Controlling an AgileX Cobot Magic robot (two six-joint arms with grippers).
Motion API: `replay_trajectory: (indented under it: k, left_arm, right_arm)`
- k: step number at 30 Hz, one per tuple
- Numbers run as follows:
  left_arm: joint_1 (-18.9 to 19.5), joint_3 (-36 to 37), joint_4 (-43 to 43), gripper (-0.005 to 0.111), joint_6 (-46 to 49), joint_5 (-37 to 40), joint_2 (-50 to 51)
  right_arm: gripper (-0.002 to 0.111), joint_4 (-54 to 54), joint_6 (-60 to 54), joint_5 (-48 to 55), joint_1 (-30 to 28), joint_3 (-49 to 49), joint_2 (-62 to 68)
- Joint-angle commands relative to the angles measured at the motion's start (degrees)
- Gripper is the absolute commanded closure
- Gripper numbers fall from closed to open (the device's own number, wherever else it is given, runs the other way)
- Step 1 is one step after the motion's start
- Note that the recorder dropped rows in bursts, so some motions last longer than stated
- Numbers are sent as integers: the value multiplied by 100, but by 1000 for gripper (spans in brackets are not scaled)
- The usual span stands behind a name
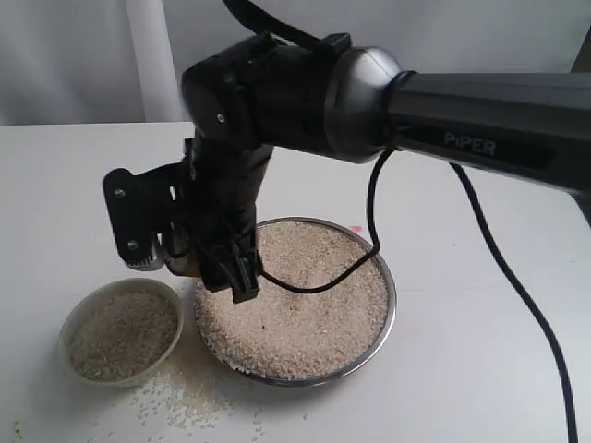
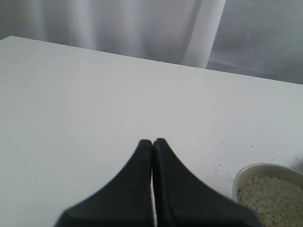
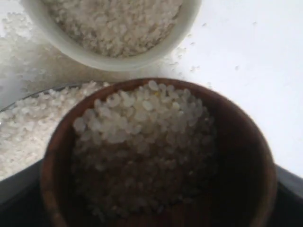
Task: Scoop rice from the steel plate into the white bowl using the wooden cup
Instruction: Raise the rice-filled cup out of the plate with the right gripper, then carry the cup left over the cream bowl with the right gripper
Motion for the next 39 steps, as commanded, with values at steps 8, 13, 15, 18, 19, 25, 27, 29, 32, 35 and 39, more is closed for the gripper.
replay_trajectory:
  k: [8,13,15,18,19,25,27,29,32,35,39]
  left_arm:
    - [-27,-20,-33,107,-10,-36,-13]
    - [-27,-20,-33,107,-10,-36,-13]
    - [-27,-20,-33,107,-10,-36,-13]
    - [-27,-20,-33,107,-10,-36,-13]
    - [-27,-20,-33,107,-10,-36,-13]
    - [-27,-20,-33,107,-10,-36,-13]
    - [-27,-20,-33,107,-10,-36,-13]
    - [-27,-20,-33,107,-10,-36,-13]
    - [-27,-20,-33,107,-10,-36,-13]
    - [-27,-20,-33,107,-10,-36,-13]
    - [-27,-20,-33,107,-10,-36,-13]
  right_arm:
    - [108,-2308,706,-203,933,-447,153]
    - [108,-2690,879,-279,1093,-447,522]
    - [108,-2896,921,-367,1120,-447,625]
    - [108,-3118,921,-483,1178,-447,762]
    - [108,-3205,921,-513,1203,-447,788]
    - [108,-3702,937,-745,1283,-447,911]
    - [108,-3725,937,-830,1283,-447,911]
    - [108,-3861,937,-893,1336,-447,911]
    - [108,-4110,937,-893,1352,-447,911]
    - [108,-4213,937,-867,1391,-447,911]
    - [108,-4461,937,-853,1421,-447,911]
